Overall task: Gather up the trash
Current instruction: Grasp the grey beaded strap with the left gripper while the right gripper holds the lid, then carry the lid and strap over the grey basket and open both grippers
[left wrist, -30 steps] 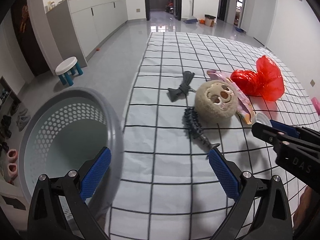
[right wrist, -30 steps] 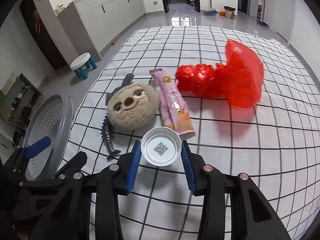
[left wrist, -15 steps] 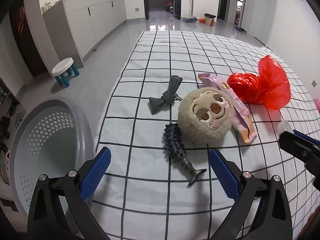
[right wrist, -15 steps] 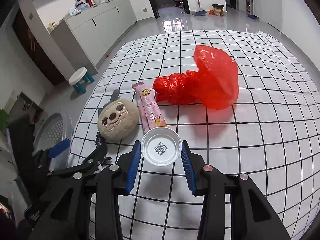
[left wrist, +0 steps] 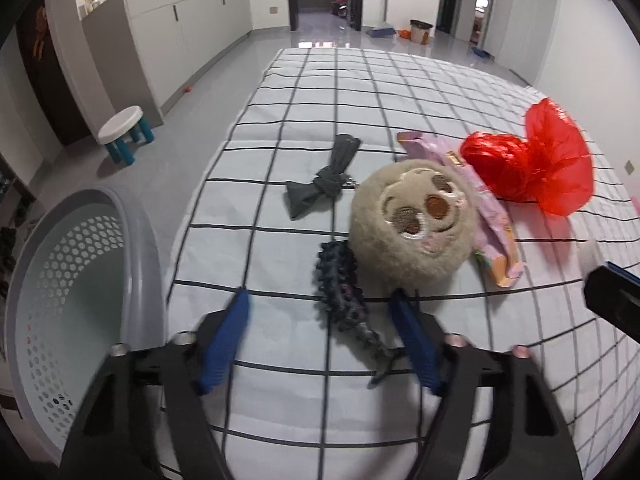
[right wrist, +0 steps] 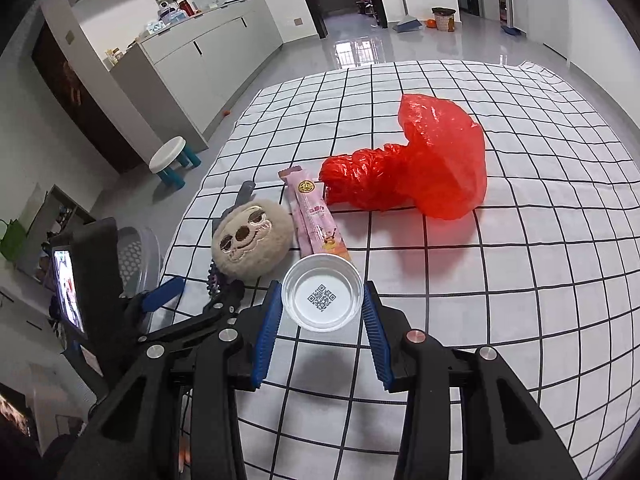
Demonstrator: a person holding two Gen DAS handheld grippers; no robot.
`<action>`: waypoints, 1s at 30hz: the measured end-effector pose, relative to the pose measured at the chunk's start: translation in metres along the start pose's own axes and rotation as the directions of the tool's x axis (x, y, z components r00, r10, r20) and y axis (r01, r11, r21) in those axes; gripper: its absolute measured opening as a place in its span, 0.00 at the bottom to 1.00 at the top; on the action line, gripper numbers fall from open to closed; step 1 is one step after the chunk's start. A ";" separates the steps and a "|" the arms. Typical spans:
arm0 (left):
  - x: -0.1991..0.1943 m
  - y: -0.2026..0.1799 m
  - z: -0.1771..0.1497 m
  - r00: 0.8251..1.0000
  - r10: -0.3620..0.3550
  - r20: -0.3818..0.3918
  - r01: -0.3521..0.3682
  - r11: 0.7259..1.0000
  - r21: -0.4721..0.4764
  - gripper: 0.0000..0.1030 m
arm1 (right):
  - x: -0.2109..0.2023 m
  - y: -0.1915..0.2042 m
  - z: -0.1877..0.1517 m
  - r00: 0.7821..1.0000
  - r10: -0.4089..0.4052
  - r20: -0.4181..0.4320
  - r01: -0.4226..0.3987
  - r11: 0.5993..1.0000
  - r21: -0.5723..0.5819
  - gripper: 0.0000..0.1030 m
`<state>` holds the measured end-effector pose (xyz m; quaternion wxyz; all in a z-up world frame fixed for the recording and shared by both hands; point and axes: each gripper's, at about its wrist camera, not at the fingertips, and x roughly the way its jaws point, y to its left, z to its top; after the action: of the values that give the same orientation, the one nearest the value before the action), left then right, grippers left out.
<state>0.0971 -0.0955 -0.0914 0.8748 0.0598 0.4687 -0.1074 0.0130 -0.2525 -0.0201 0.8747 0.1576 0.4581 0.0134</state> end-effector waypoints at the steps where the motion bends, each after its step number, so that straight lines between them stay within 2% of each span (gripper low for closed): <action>1: -0.001 -0.001 -0.001 1.000 -0.007 0.006 0.007 1.000 0.006 0.51 | 0.000 -0.001 0.000 1.000 0.001 0.000 -0.001 1.000 0.002 0.38; 3: -0.005 -0.001 -0.003 1.000 -0.025 0.013 0.024 1.000 0.017 0.30 | -0.001 -0.001 0.000 1.000 0.005 0.000 -0.005 1.000 0.005 0.38; 5: -0.008 0.000 -0.005 0.999 -0.046 0.010 0.046 0.999 0.021 0.20 | -0.001 0.000 -0.001 1.000 0.007 0.000 -0.007 1.000 0.002 0.38; 8: -0.013 0.003 -0.009 0.998 -0.065 0.003 0.065 0.998 0.015 0.20 | -0.001 0.002 -0.001 1.000 0.011 -0.002 -0.011 1.000 -0.001 0.38; 12: -0.022 0.008 -0.014 0.999 -0.051 0.009 0.051 0.999 0.016 0.20 | -0.001 0.004 -0.001 1.000 0.016 -0.002 -0.016 1.000 -0.007 0.38; 19: -0.058 0.028 -0.029 0.997 -0.055 0.048 0.056 0.998 -0.021 0.20 | 0.001 0.012 -0.005 1.000 0.020 -0.016 -0.020 1.000 -0.001 0.38; 30: -0.102 0.092 -0.031 0.994 0.033 0.105 -0.024 0.996 -0.086 0.20 | 0.002 0.070 -0.012 0.999 0.031 -0.024 -0.034 0.994 -0.105 0.38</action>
<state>0.0398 0.0132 -0.0236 0.9017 0.0234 0.4246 -0.0781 0.0131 -0.1821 -0.0080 0.8763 0.1187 0.4639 0.0534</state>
